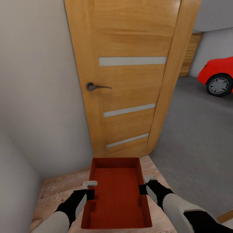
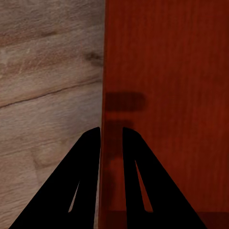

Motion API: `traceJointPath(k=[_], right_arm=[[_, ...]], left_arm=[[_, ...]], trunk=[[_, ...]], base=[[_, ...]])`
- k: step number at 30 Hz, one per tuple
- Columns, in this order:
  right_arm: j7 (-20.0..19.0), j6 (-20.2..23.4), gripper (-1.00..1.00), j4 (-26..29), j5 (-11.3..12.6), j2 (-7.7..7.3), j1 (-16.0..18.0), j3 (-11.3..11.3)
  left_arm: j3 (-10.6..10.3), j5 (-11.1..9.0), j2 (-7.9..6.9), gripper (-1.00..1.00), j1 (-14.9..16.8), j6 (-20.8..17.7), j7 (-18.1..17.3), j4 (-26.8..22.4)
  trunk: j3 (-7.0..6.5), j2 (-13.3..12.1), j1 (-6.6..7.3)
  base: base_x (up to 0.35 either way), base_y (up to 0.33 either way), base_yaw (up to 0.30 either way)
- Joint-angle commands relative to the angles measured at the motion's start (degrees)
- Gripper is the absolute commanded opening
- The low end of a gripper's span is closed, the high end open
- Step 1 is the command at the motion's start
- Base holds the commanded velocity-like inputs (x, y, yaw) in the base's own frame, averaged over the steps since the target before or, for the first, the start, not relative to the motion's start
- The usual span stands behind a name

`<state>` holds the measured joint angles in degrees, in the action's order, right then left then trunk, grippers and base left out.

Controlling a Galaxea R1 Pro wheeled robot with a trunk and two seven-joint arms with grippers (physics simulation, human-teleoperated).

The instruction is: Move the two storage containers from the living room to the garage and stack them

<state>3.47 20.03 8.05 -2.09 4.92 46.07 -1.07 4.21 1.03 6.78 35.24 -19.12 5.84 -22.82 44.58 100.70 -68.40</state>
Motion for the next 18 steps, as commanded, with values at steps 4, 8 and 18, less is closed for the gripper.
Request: traceJointPath(k=[4, 8, 18], right_arm=[[-0.13, 0.27, -1.00, 0.25, 1.21, 0.01, 0.08, -3.24], [-0.13, 0.27, -1.00, 0.24, 1.21, 0.01, 0.08, -3.24], [-0.13, 0.27, -1.00, 0.24, 1.21, 0.01, 0.08, -3.24]], left_arm=[[-1.03, -1.64, -0.80, -1.00, -0.02, -1.01, -0.30, 0.06], [-1.04, -1.64, -0.80, -1.00, -0.05, -1.01, -0.30, 0.06], [-1.04, -1.64, -0.80, -1.00, -0.06, -1.01, -0.30, 0.04]], trunk=[[-0.05, 0.02, 0.01], [-0.15, 0.02, 0.01], [-0.40, 0.02, 0.01]], base=[[0.000, 0.000, -0.264], [0.000, 0.000, -0.264], [0.000, 0.000, -0.264]])
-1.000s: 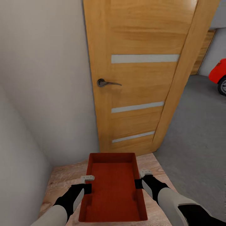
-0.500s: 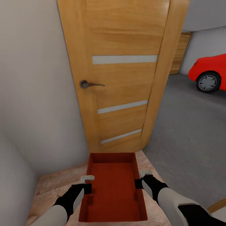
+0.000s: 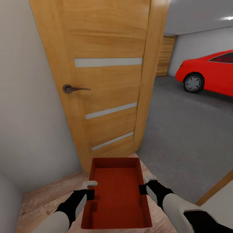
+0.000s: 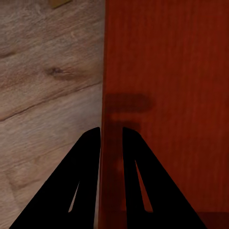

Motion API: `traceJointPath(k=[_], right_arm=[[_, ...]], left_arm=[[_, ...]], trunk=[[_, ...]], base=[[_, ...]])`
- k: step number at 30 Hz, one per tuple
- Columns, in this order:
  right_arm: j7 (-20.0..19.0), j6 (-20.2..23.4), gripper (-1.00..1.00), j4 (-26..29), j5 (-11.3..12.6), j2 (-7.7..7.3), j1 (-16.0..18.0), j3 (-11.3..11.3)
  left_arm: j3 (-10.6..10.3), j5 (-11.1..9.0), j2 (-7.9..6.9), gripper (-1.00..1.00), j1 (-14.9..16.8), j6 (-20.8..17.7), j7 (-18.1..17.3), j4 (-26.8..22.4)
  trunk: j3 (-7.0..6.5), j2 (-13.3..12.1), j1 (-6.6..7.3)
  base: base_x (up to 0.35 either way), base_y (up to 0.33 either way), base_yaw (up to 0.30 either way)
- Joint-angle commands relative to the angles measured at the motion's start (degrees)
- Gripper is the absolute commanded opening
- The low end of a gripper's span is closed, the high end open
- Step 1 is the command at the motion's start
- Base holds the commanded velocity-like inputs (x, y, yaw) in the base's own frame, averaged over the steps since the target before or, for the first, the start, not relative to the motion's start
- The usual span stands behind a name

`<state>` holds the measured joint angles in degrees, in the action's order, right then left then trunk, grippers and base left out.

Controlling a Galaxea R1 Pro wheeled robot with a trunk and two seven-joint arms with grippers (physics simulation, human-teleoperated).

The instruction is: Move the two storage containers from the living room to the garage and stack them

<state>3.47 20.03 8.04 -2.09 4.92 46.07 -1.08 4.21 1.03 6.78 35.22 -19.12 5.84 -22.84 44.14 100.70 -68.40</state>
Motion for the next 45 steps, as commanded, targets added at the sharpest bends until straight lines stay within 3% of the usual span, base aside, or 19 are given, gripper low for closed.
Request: traceJointPath(k=[1, 27, 45], right_arm=[[-0.13, 0.27, -1.00, 0.24, 1.21, 0.01, 0.07, -3.22], [-0.13, 0.27, -1.00, 0.26, 1.21, 0.01, 0.07, -3.22], [-0.13, 0.27, -1.00, 0.27, 1.21, 0.01, 0.07, -3.31]], left_arm=[[-1.05, -1.64, -0.80, -1.00, -0.04, -1.01, -0.31, 0.06], [-1.04, -1.64, -0.80, -1.00, -0.02, -1.01, -0.31, 0.08], [-1.05, -1.64, -0.80, -1.00, -0.05, -1.01, -0.31, 0.07]], trunk=[[0.02, 0.02, 0.01], [-0.56, 0.02, 0.01], [-0.58, 0.02, 0.01]], base=[[0.000, 0.000, -0.264], [0.004, 0.000, -0.250], [0.298, 0.000, -0.017]])
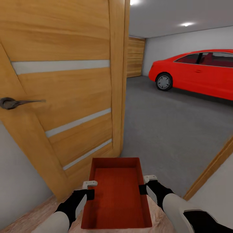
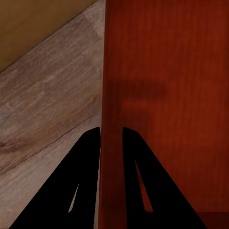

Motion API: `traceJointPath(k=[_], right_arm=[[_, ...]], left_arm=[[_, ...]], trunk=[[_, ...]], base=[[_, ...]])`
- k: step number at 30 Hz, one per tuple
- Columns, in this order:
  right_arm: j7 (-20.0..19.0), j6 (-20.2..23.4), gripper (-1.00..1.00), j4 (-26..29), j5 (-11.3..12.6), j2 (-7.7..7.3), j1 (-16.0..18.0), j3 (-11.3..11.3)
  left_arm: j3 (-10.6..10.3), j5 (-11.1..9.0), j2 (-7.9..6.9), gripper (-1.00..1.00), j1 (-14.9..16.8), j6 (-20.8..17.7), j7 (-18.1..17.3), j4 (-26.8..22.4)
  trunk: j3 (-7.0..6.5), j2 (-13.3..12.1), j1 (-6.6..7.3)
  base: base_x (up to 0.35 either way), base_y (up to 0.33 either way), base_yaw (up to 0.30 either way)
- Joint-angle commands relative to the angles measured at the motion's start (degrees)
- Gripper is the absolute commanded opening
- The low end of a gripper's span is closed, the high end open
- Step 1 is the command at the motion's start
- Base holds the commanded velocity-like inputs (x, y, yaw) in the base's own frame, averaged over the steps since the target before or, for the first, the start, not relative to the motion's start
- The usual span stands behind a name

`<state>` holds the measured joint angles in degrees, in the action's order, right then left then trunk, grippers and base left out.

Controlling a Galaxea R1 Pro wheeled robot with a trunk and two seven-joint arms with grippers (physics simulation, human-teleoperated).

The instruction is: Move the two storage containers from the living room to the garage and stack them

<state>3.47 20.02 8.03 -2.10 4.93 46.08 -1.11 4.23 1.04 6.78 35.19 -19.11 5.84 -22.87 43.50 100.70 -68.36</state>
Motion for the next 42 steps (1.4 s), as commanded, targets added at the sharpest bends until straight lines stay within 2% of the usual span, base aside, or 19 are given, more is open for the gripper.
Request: traceJointPath(k=[1, 10, 29, 42], right_arm=[[-0.13, 0.28, -1.00, 0.29, 1.22, -0.01, 0.06, -3.29], [-0.13, 0.28, -1.00, 0.26, 1.22, -0.01, 0.06, -3.29], [-0.13, 0.28, -1.00, 0.28, 1.22, -0.01, 0.06, -3.23], [-0.13, 0.28, -1.00, 0.30, 1.22, -0.01, 0.05, -3.29]], left_arm=[[-1.06, -1.65, -0.80, -1.00, -0.02, -1.02, -0.30, 0.10], [-1.06, -1.65, -0.80, -1.00, 0.03, -1.02, -0.30, 0.09], [-1.06, -1.65, -0.80, -1.00, 0.03, -1.02, -0.30, 0.09], [-1.06, -1.65, -0.80, -1.00, -0.01, -1.02, -0.30, 0.10]], trunk=[[0.05, 0.02, -0.03], [0.05, 0.02, -0.03], [0.05, 0.02, -0.03], [0.05, 0.02, -0.03]], base=[[0.295, 0.000, 0.000], [0.083, 0.000, -0.025], [0.002, 0.005, -0.212], [0.000, 0.196, -0.012]])
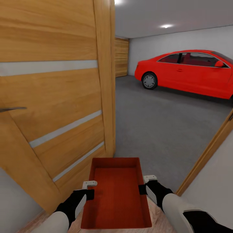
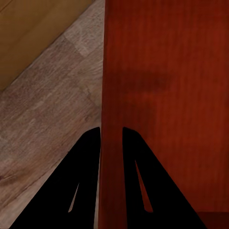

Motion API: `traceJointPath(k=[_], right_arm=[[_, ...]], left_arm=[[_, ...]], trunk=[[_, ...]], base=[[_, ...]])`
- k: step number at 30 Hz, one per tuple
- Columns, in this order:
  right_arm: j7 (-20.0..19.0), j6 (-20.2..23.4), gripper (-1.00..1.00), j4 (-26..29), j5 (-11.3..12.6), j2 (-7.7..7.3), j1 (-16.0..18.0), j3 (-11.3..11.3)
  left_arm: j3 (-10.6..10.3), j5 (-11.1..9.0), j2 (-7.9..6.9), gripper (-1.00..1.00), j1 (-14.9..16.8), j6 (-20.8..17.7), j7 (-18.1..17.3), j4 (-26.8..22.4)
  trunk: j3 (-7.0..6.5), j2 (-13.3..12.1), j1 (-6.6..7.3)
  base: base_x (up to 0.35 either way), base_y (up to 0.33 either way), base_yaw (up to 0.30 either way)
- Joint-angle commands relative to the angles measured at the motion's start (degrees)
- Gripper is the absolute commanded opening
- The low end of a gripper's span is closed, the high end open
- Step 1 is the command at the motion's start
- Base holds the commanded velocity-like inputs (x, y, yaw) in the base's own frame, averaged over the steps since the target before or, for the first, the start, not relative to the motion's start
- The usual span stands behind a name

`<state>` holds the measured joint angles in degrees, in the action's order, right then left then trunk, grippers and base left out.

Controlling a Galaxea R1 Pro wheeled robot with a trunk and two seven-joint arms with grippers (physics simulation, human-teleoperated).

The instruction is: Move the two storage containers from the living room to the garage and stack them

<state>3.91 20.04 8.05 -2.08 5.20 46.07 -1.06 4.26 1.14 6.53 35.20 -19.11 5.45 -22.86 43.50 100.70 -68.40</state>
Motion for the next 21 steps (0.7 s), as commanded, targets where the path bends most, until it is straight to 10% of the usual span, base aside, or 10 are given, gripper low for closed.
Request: traceJointPath(k=[1, 21], right_arm=[[-0.57, 0.26, -1.00, 0.27, 1.20, -0.28, 0.06, -3.33], [-0.57, 0.26, -1.00, 0.24, 1.20, -0.28, 0.07, -3.33]], left_arm=[[-1.10, -1.75, -0.56, -1.00, 0.00, -1.02, 0.09, 0.10], [-1.10, -1.75, -0.56, -1.00, -0.02, -1.02, 0.08, 0.09]], trunk=[[0.05, 0.03, 0.01], [0.05, 0.03, 0.01]], base=[[0.000, 0.052, -0.001], [0.000, 0.007, -0.152]])
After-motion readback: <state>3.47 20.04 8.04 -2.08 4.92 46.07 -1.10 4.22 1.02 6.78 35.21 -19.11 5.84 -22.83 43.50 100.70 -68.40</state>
